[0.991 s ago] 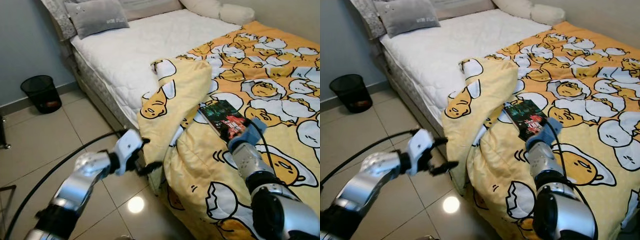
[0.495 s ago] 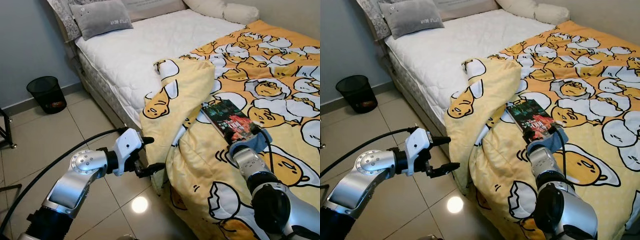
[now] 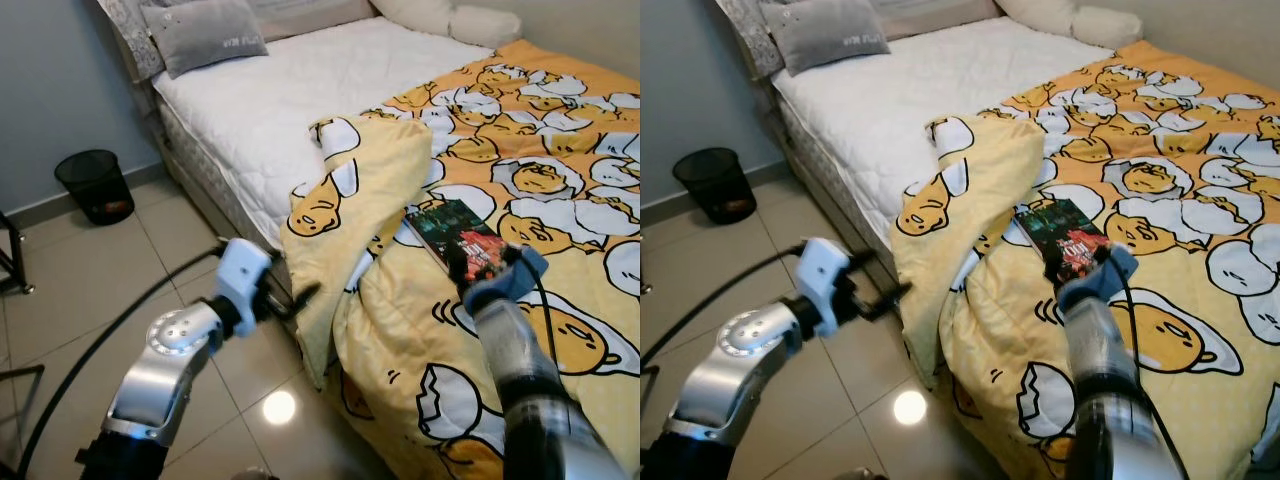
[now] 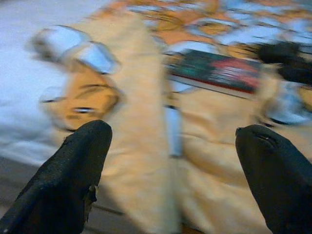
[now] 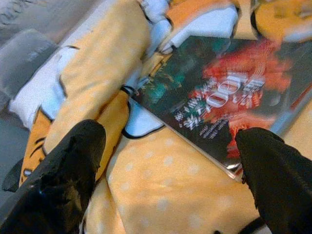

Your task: Clean up the room

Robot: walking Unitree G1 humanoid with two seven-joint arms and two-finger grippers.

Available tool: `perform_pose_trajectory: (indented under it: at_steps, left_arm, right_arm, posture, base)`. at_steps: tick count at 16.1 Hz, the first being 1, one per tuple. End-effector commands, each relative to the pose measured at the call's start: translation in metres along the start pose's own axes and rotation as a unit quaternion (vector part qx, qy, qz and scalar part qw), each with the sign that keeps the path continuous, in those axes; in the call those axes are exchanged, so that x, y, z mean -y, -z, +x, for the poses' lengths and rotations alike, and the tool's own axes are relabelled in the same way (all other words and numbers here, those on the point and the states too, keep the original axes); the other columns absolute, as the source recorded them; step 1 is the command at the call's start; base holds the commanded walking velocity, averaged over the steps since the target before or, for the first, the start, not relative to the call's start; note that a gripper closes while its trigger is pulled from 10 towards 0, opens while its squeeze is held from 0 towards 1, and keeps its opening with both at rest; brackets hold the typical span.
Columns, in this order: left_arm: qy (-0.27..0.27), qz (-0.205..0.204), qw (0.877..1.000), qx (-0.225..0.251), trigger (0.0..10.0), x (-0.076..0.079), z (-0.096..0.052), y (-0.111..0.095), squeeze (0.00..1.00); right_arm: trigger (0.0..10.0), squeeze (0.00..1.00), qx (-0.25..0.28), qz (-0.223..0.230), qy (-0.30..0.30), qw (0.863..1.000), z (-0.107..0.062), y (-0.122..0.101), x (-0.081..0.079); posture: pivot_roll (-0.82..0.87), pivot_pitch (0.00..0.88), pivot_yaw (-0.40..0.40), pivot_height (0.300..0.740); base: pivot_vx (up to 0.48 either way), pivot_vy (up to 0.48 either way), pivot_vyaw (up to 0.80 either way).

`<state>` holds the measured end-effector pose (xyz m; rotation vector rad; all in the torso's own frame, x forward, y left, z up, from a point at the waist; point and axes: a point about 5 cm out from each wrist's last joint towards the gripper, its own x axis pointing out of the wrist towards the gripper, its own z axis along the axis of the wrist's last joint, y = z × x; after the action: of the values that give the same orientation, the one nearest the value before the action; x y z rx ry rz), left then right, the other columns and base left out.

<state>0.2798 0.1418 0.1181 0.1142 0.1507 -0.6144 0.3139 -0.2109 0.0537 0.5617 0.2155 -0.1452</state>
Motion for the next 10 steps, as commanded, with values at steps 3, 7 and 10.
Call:
perform_pose_trajectory:
  at_steps: [3, 7, 10]
  left_arm:
    - [-0.030, 0.004, 1.000, 0.006, 10.0, -0.004, 0.003, -0.004, 0.31]
    - [-0.072, 0.002, 0.997, -0.001, 10.0, -0.011, 0.014, 0.000, 0.30]
    - [-0.079, 0.002, 0.997, -0.007, 10.0, -0.013, 0.015, 0.003, 0.30]
  right_arm:
    - [10.0, 0.00, 0.026, -0.061, -0.025, 0.997, -0.020, -0.001, -0.016]
    - [10.0, 0.00, 0.024, -0.069, 0.012, 0.997, -0.048, 0.019, -0.025]
    - [10.0, 0.00, 0.018, -0.078, 0.011, 0.997, -0.053, 0.022, -0.029]
  posture:
    - [-0.09, 0.000, 0.083, 0.740]
    - [-0.11, 0.000, 0.112, 0.740]
    - [-0.11, 0.000, 0.106, 0.740]
  base:
    - [0.000, 0.000, 0.00]
    - [0.000, 0.000, -0.67]
    - [0.000, 0.267, -0.79]
